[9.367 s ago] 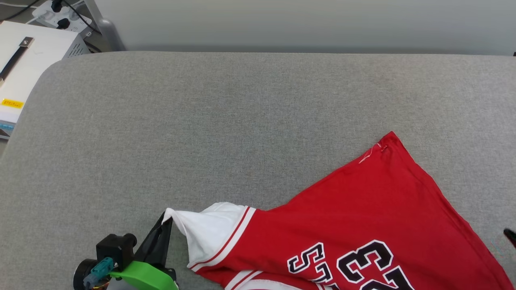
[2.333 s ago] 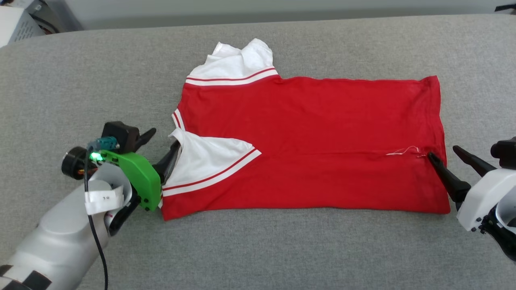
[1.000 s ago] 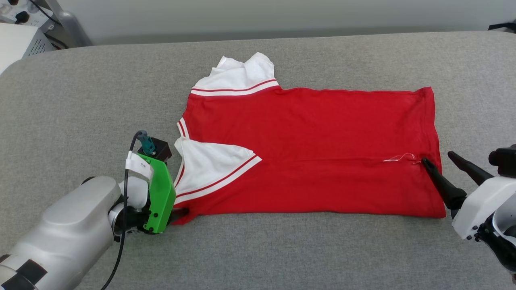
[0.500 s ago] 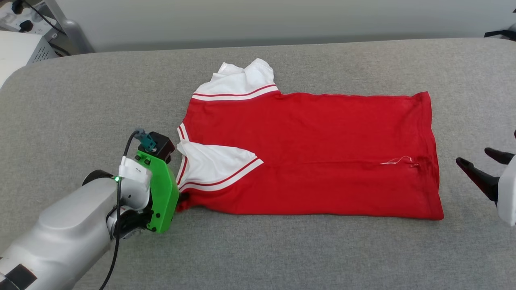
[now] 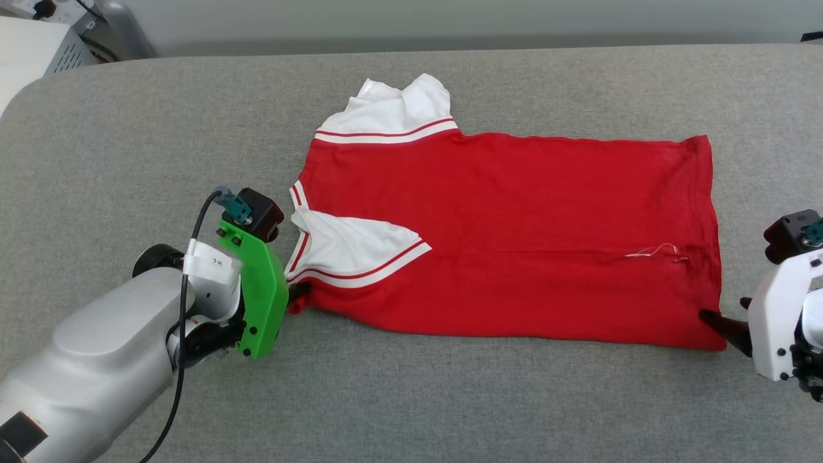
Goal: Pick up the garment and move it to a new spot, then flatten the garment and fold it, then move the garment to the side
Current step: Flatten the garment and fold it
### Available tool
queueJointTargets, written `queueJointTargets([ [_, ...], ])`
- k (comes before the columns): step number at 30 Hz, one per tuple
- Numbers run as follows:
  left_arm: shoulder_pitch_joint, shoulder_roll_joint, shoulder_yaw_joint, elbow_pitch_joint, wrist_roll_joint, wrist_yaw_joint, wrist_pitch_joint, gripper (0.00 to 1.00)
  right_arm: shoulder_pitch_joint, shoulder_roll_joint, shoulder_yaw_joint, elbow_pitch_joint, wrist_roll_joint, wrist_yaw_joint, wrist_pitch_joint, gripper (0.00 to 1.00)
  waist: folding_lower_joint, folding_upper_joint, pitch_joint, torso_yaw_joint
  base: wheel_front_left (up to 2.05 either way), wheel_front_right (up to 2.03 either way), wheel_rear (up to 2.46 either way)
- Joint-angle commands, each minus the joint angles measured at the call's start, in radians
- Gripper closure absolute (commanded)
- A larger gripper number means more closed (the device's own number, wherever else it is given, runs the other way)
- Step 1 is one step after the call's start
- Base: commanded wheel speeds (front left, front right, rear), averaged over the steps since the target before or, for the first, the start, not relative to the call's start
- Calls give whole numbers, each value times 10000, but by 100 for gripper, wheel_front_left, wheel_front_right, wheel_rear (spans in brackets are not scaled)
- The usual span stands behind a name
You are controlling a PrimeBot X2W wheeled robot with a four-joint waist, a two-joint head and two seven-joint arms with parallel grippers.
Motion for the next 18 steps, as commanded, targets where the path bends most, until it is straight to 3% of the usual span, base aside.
queueJointTargets([
  [1, -190, 14, -8, -49, 215, -26, -66, 100, -183, 199, 97, 272, -119, -7, -117, 0, 0, -1, 148, 106, 0, 0, 0],
  [10, -66, 18, -95, 37, 355, -26, -317, 100, -157, 836, 838, 2001, -80, -7, -952, 0, 0, -1, 296, 183, 0, 0, 0],
  [11, -11, 18, -104, 54, 348, -26, -354, 100, -145, 854, 881, 2084, -8, -7, -1072, 21, 0, -1, 259, 171, 0, 0, 0],
  [12, 65, 18, -115, 76, 333, -26, -391, 100, -135, 835, 963, 2128, 49, -7, -1232, 75, 0, -1, 208, 155, 0, 0, 0],
  [13, 129, 20, -121, 97, 306, -26, -422, 100, -139, 792, 1039, 2127, 58, -7, -1401, 100, 0, -1, 159, 137, 0, 0, 0],
  [17, 436, 53, -146, 163, 168, -26, -578, 100, -81, 556, 1240, 2010, 263, -7, -2044, 100, 0, -1, -151, 48, 0, 0, 0],
  [18, 655, 226, -164, 87, 109, -26, -725, 100, 34, 245, 1344, 1682, 361, -7, -2458, 100, 0, -1, -445, -32, 0, 0, 0],
])
